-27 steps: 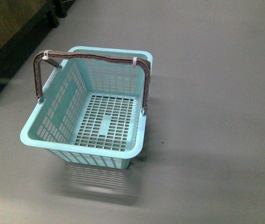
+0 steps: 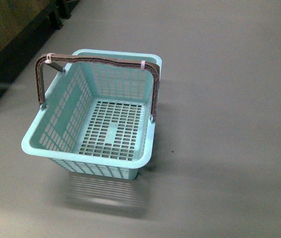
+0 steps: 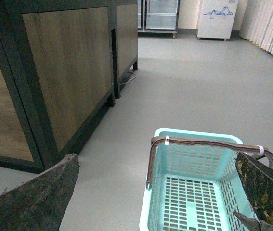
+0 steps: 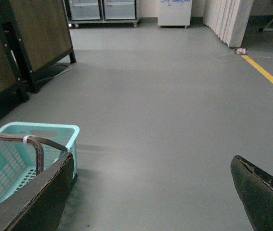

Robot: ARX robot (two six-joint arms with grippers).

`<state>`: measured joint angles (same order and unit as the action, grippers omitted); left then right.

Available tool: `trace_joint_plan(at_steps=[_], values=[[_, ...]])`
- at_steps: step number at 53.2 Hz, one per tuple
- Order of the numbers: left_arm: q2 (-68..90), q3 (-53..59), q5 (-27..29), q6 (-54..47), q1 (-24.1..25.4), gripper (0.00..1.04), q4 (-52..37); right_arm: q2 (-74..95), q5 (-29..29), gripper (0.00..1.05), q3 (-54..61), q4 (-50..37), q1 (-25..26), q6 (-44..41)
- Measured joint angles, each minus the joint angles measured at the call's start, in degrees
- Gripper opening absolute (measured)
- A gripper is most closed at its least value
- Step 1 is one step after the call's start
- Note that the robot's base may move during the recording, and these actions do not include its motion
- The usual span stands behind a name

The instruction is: Pick lemon and mango into basket

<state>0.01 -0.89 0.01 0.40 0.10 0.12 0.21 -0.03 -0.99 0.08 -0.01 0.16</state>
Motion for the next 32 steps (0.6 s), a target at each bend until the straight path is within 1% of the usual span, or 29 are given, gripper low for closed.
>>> trace_joint_plan(at_steps=[2,3,5,6,7,9,11,14,15,19,22,26,29,32], values=[[1.05,-0.68,-1.77,1.6,0.11,0.98,2.27,0.0,0.0,0.96,0.0,0.0,0.0,0.0],[2.29,-1.77,-3.39,3.56,0.02,0.98,5.22,0.0,0.0,0.96,0.0,0.0,0.0,0.0],[6.47,-3.87,-4.15,8.61,-0.92,0.98,9.99,0.0,0.0,0.96,0.0,0.0,0.0,0.0],[9.6,-4.59,-4.31,13.53,-2.12,0.98,10.58,0.0,0.02,0.96,0.0,0.0,0.0,0.0],[11.52,-4.81,-4.31,15.67,-2.89,0.98,10.03,0.0,0.02,0.96,0.0,0.0,0.0,0.0],[16.2,-5.01,-5.73,23.28,-4.15,0.98,6.16,0.0,0.0,0.96,0.0,0.0,0.0,0.0],[21.42,-5.29,-6.21,31.54,-4.96,0.98,0.0,0.0,0.0,0.96,0.0,0.0,0.0,0.0],[28.98,-5.92,-6.25,39.06,-5.16,0.98,-8.76,0.0,0.02,0.96,0.0,0.0,0.0,0.0],[30.29,-6.03,-6.23,40.28,-5.16,0.98,-10.21,0.0,0.02,0.96,0.0,0.0,0.0,0.0],[42.73,-7.54,-6.34,50.31,-4.81,0.98,-22.64,0.0,0.0,0.96,0.0,0.0,0.0,0.0],[52.68,-9.27,-5.9,55.87,-4.72,0.98,-31.47,0.0,0.0,0.96,0.0,0.0,0.0,0.0],[62.69,-11.61,-5.55,60.57,-4.74,0.98,-39.3,0.0,0.0,0.96,0.0,0.0,0.0,0.0],[75.71,-15.69,-5.38,65.96,-5.16,0.98,-48.17,0.0,0.0,0.96,0.0,0.0,0.0,0.0],[83.32,-18.75,-5.16,68.48,-5.49,0.98,-52.13,0.0,0.0,0.96,0.0,0.0,0.0,0.0]])
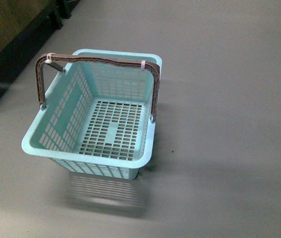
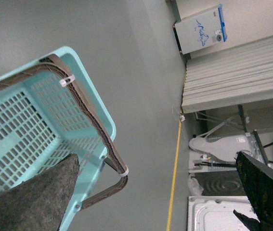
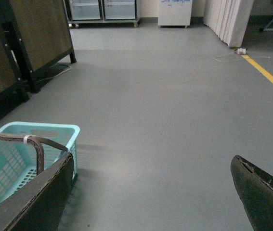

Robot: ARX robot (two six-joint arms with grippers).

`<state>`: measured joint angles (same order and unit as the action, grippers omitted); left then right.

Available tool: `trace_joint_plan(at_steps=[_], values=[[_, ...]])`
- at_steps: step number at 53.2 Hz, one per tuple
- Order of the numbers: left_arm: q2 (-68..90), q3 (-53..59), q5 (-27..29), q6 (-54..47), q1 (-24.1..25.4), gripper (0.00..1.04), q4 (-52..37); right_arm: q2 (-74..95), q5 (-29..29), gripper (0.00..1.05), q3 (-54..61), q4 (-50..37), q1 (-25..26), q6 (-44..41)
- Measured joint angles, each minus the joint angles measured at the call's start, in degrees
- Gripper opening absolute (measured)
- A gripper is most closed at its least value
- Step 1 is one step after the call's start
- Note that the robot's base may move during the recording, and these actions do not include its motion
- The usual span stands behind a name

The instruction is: Pick lemon and mango into basket

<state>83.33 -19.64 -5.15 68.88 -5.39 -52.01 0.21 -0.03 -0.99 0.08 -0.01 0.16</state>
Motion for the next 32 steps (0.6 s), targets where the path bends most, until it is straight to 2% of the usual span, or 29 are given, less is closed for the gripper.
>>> trace_joint_plan(at_steps=[11,23,32], values=[[23.54,-13.55,2.21,8.81,-3.19,0.98,-2.21,0.0,0.0,0.96,0.0,0.0,0.0,0.0],[36.92,-27.28,3.02,11.96,-7.43,0.98,0.33,0.0,0.02,0.96,0.0,0.0,0.0,0.0],[45.11,-37.29,3.32,13.99,-8.31,0.98,2.49,0.0,0.0,0.96,0.0,0.0,0.0,0.0]])
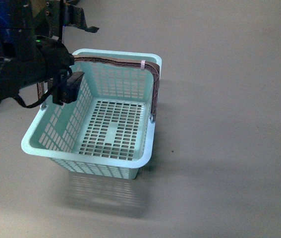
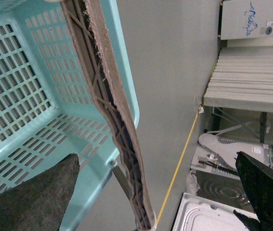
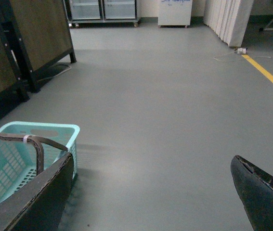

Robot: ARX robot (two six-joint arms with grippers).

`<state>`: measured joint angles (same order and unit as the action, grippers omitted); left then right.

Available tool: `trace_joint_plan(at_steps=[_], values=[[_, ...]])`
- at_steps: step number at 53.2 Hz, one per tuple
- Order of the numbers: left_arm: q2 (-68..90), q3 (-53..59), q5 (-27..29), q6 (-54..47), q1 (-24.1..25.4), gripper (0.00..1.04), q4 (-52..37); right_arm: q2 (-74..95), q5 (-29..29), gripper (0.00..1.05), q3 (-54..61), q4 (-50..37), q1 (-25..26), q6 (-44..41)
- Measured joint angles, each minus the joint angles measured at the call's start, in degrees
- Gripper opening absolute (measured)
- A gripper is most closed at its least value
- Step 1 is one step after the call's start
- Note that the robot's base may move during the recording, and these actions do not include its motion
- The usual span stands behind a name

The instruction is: Pick lemon and mango into basket

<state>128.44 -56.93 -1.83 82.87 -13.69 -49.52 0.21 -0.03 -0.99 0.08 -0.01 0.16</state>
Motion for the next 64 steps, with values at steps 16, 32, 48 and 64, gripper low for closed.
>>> trace_joint_plan(at_steps=[16,32,48,64], values=[[13.57,-18.47,0.02,2.71,-0.59,0.98,6.25,0.0,0.02,0.96,0.0,0.0,0.0,0.0],[16.11,-24.46,-0.31,5.09,-3.04,0.49,7.28,0.0,0.0,0.96,0.0,0.0,0.0,0.0],[15.69,-24.41,0.48,7.93,-3.63,0.07,11.98,0.0,0.0,0.96,0.0,0.0,0.0,0.0],[5.81,-13.66,1.01,9.01,-3.98,0.06,12.94,0.0,0.0,0.96,0.0,0.0,0.0,0.0]])
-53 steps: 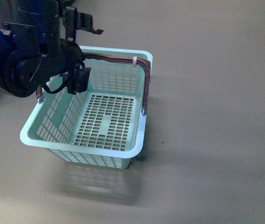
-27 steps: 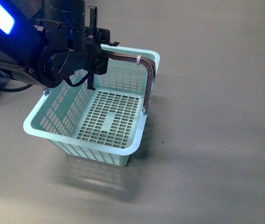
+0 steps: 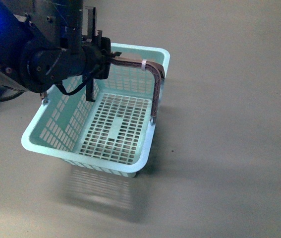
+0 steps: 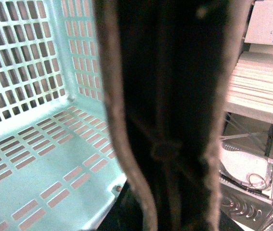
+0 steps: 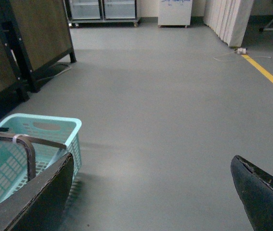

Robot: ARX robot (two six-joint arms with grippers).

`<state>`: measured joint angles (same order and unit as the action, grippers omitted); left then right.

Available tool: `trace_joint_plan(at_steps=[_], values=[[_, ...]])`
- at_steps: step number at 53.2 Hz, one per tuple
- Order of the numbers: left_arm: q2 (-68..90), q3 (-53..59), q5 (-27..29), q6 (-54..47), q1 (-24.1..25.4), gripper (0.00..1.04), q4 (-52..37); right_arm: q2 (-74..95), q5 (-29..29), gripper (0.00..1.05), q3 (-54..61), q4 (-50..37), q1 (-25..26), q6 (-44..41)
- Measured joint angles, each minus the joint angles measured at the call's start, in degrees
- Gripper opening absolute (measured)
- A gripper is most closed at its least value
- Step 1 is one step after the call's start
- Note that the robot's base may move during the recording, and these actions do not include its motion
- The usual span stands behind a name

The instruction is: Pick lemon and mango into basket

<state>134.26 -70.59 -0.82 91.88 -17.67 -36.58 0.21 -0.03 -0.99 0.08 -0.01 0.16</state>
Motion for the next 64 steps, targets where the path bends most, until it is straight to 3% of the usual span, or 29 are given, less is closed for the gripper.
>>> trace_joint_plan(at_steps=[12,25,64], values=[[-21.42,15.39,0.24,0.13,-0.13,0.06,3.1,0.0,0.0,0.96,0.0,0.0,0.0,0.0],[-39.36,24.83,2.08,0.98,-0.15,0.06,6.58,0.0,0.0,0.96,0.0,0.0,0.0,0.0],[-65.0,33.68,4.74,2.51,-1.38,0.06,17.94,0.0,0.0,0.96,0.0,0.0,0.0,0.0]])
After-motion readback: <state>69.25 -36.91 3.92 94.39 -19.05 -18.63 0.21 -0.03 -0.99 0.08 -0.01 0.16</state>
